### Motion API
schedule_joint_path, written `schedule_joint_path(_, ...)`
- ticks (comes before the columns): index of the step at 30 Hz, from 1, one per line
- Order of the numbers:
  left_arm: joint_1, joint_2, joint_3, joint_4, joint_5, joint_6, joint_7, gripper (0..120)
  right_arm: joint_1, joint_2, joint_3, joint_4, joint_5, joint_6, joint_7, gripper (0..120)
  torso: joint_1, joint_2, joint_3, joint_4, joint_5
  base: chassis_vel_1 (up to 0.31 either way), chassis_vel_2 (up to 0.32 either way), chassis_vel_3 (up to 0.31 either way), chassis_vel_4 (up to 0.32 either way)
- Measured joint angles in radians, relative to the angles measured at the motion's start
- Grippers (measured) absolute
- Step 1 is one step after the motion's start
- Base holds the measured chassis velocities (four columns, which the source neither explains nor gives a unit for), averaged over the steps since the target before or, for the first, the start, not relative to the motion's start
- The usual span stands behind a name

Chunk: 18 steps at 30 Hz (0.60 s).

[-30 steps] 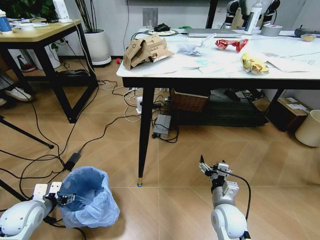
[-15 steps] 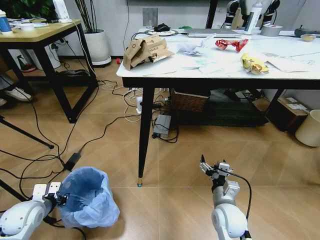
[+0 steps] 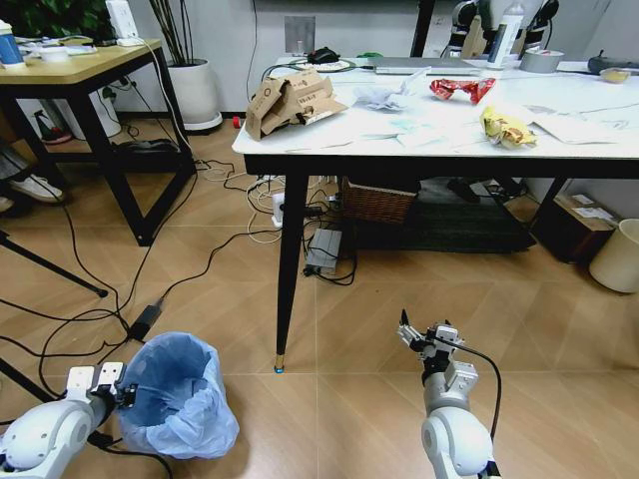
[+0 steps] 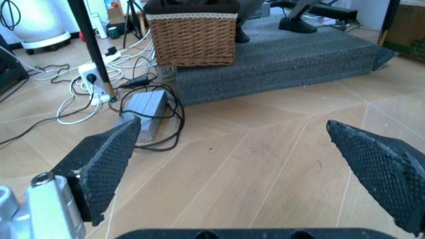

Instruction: Pick up the trash bin and place the trash from the table into it.

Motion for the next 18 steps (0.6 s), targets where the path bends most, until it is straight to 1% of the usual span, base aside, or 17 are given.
schedule_joint_path(6,0.004,-0.013,0.0,-0.037,-0.019,0.0,-0.023,0,-0.003,0.001,-0.001,0.009,-0.001,-0.001,0.001,100,0.0,0.0,0.0,0.0,-0.0004,0.0,0.0,0.0,0.0)
schedule_joint_path(7,0.009,-0.022,-0.001,-0.072,-0.035,0.002,-0.042,0,-0.005,0.0,-0.001,0.016,-0.002,-0.003,0.003,100,0.0,0.0,0.0,0.0,-0.0005,0.0,0.0,0.0,0.0)
schedule_joint_path(10,0.017,-0.026,-0.001,-0.126,-0.048,0.002,-0.053,0,-0.012,-0.008,0.0,0.027,-0.001,-0.006,0.006,100,0.0,0.0,0.0,0.0,0.0001,0.0,0.0,0.0,0.0)
schedule_joint_path(11,0.017,-0.026,-0.001,-0.126,-0.048,0.002,-0.053,0,-0.012,-0.008,0.0,0.027,-0.001,-0.006,0.006,100,0.0,0.0,0.0,0.0,0.0001,0.0,0.0,0.0,0.0)
schedule_joint_path(14,0.025,-0.026,-0.002,-0.16,-0.063,0.002,-0.057,0,-0.016,-0.013,0.01,0.028,0.0,-0.006,0.006,100,0.0,0.0,0.0,-0.0001,0.0,0.0,0.0,0.0,0.0)
schedule_joint_path(17,0.033,-0.024,-0.004,-0.204,-0.096,0.002,-0.082,0,-0.019,-0.021,0.017,0.037,0.003,-0.006,0.008,100,0.0,0.0,0.0,0.0,0.0001,0.0,0.0,0.0,0.0)
schedule_joint_path(18,0.033,-0.024,-0.004,-0.204,-0.096,0.002,-0.082,0,-0.019,-0.021,0.017,0.037,0.003,-0.006,0.008,100,0.0,0.0,0.0,0.0,0.0001,0.0,0.0,0.0,0.0)
